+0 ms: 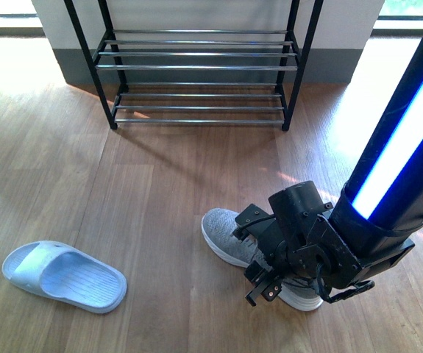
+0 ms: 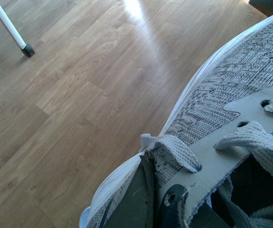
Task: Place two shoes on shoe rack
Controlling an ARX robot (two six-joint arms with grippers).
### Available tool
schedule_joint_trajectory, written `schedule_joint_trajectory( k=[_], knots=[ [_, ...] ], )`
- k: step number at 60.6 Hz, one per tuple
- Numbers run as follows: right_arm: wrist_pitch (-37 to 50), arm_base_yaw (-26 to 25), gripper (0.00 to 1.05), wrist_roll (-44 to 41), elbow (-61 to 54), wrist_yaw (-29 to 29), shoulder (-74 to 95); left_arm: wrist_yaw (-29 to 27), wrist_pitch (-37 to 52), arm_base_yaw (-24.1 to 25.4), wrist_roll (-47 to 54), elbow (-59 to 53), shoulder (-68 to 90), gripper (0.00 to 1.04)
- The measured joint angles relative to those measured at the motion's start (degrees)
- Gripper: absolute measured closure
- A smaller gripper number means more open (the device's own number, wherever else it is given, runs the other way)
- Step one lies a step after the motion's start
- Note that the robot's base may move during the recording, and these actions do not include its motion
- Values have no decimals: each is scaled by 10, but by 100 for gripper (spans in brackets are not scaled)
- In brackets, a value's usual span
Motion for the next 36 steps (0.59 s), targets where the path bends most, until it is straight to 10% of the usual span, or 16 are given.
schedule_joint_trajectory(
  k=[20, 36],
  knots=[
    [10, 3, 102, -3, -1, 0, 0, 0, 0, 0, 0, 0, 0, 103],
    [47, 19, 103, 19, -72, -19, -69, 0, 0, 0, 0, 0, 0, 103]
  ],
)
